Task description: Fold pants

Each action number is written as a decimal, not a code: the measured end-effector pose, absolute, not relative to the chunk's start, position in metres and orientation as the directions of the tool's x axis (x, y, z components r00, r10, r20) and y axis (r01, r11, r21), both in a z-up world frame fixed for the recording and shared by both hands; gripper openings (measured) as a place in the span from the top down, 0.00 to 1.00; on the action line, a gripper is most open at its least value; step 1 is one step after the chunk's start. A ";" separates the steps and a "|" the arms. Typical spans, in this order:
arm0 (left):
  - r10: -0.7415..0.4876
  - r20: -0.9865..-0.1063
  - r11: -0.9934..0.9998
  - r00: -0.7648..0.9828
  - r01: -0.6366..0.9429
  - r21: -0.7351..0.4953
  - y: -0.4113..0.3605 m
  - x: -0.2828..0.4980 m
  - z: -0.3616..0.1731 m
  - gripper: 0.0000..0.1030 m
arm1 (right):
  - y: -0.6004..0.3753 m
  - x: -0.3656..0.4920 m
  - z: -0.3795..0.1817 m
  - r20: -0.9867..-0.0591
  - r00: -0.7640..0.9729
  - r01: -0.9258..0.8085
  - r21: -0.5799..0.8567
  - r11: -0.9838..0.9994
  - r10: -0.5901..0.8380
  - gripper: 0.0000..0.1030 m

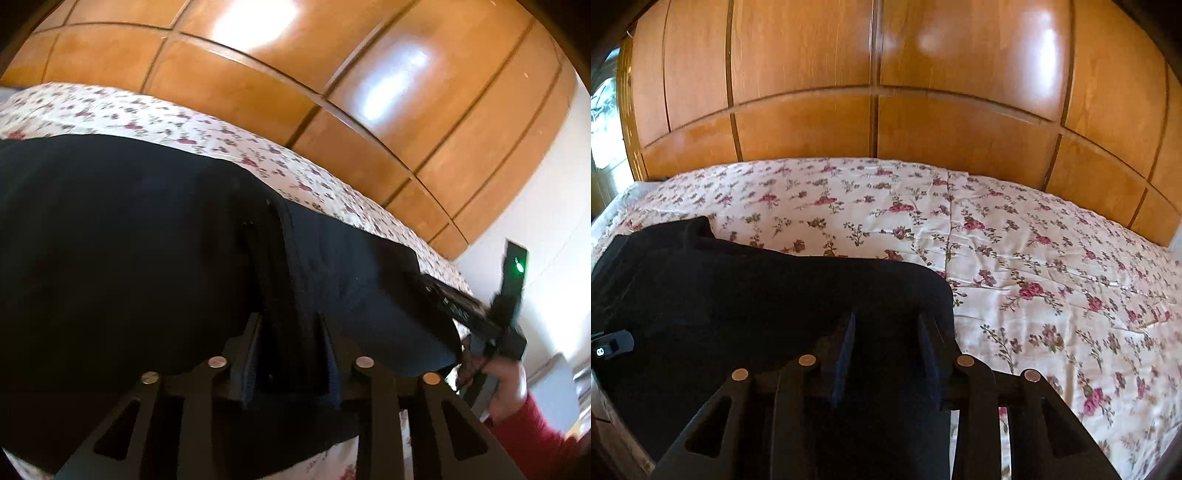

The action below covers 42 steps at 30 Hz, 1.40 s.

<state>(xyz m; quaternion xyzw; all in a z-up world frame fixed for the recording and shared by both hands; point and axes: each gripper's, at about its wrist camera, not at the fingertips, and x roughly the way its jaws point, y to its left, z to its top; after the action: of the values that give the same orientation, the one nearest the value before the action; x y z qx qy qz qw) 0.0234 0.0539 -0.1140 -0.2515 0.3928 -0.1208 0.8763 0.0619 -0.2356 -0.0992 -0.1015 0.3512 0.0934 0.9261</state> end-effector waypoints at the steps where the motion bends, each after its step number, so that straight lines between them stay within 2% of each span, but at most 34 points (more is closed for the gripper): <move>1: -0.398 -0.628 0.844 0.669 -0.001 -0.536 0.057 0.022 -0.111 0.67 | -0.234 0.056 -0.095 -0.666 0.740 -0.239 -0.121 0.963 0.100 0.61; 4: -0.368 -0.645 0.859 0.670 -0.019 -0.511 0.063 0.019 -0.106 0.62 | -0.227 0.033 -0.082 -0.645 0.746 -0.266 -0.060 0.962 0.167 0.60; 9: -0.337 -0.651 0.879 0.680 -0.021 -0.477 0.067 0.009 -0.099 0.61 | -0.201 0.002 -0.090 -0.666 0.679 -0.372 0.052 0.927 0.310 0.60; 15: -0.268 -0.654 0.874 0.708 -0.107 -0.474 0.093 -0.005 -0.090 0.62 | -0.178 -0.014 -0.111 -0.684 0.674 -0.407 -0.030 0.913 0.278 0.57; 18: -0.226 -0.656 0.849 0.720 -0.184 -0.495 0.116 -0.015 -0.089 0.62 | -0.182 -0.012 -0.112 -0.685 0.668 -0.406 -0.009 0.914 0.290 0.56; 23: -0.144 -0.653 0.773 0.744 -0.327 -0.543 0.151 -0.041 -0.089 0.56 | -0.184 -0.014 -0.113 -0.675 0.674 -0.397 0.010 0.918 0.299 0.56; 27: -0.015 -0.617 0.691 0.787 -0.437 -0.575 0.182 -0.073 -0.081 0.55 | -0.182 -0.015 -0.113 -0.674 0.678 -0.398 -0.001 0.918 0.293 0.55; 29: 0.052 -0.592 0.640 0.804 -0.482 -0.599 0.197 -0.092 -0.076 0.49 | -0.183 -0.015 -0.113 -0.675 0.675 -0.398 0.007 0.917 0.298 0.55; 34: 0.165 -0.587 0.519 0.793 -0.576 -0.632 0.221 -0.122 -0.079 0.41 | -0.183 -0.015 -0.113 -0.673 0.677 -0.398 0.005 0.917 0.298 0.55; 35: 0.168 -0.590 0.496 0.790 -0.585 -0.642 0.224 -0.125 -0.082 0.37 | -0.183 -0.015 -0.113 -0.673 0.677 -0.397 0.005 0.918 0.297 0.55; 42: 0.097 -0.650 0.427 0.754 -0.621 -0.657 0.237 -0.121 -0.112 0.37 | -0.182 -0.015 -0.113 -0.675 0.675 -0.397 0.008 0.918 0.298 0.55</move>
<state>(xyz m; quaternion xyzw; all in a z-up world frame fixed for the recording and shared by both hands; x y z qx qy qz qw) -0.1215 0.2371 -0.1123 -0.4859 0.2698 0.2242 0.8006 -0.0154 -0.1824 -0.1135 -0.0697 0.3555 0.1905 0.9124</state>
